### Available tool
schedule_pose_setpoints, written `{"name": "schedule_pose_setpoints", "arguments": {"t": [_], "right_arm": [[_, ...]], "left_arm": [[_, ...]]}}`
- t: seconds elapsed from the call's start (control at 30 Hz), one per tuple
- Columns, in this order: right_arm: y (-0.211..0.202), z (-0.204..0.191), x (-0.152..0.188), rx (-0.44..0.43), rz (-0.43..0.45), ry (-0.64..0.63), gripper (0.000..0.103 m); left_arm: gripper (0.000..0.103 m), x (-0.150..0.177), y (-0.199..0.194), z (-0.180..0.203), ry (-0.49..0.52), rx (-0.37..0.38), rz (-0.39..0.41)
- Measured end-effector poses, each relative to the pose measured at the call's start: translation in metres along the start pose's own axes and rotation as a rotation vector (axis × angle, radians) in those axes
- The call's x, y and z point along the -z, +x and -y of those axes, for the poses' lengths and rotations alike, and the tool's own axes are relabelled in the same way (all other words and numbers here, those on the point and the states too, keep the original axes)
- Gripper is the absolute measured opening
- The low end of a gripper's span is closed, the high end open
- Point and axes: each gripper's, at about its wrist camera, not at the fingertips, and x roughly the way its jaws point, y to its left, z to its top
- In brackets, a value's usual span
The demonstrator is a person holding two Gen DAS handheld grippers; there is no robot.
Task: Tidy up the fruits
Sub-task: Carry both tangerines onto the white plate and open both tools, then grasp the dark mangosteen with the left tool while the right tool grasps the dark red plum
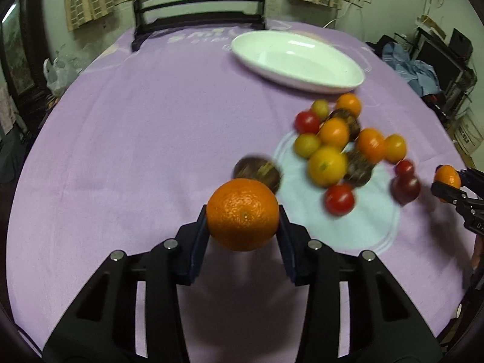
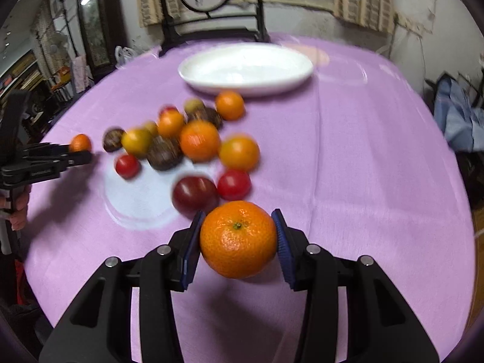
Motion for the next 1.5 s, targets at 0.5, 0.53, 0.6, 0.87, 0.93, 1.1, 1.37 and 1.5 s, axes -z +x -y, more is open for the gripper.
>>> {"name": "schedule_pose_setpoints", "arguments": {"t": [0.5, 0.53, 0.6, 0.87, 0.93, 1.1, 1.37, 1.5], "right_arm": [[0.097, 0.009, -0.134, 0.100, 0.049, -0.096, 0.045], [0.107, 0.010, -0.139, 0.099, 0.035, -0.096, 0.045], [0.122, 0.014, -0.145, 0.098, 0.017, -0.091, 0.045], [0.140, 0.019, -0.153, 0.105, -0.006, -0.079, 0.051], [0.133, 0.020, -0.151, 0.096, 0.006, -0.065, 0.051], [0.102, 0.022, -0.132, 0.067, 0.022, -0.030, 0.051], [0.044, 0.006, -0.071, 0.039, 0.039, -0.050, 0.064], [0.024, -0.004, -0.036, 0.025, 0.023, -0.045, 0.064]], "left_arm": [[0.043, -0.155, 0.093, 0.065, -0.005, -0.005, 0.020], [0.043, -0.159, 0.100, 0.064, -0.013, -0.009, 0.014], [0.043, -0.163, 0.109, 0.060, -0.030, -0.011, 0.011], [0.067, -0.170, 0.125, 0.056, -0.065, -0.017, 0.013], [0.077, -0.169, 0.115, 0.056, -0.058, -0.033, 0.047], [0.083, -0.152, 0.082, 0.057, -0.033, -0.015, 0.084], [0.094, -0.088, 0.034, 0.045, -0.013, -0.063, 0.147], [0.094, -0.058, 0.022, 0.037, -0.029, -0.060, 0.142]]}}
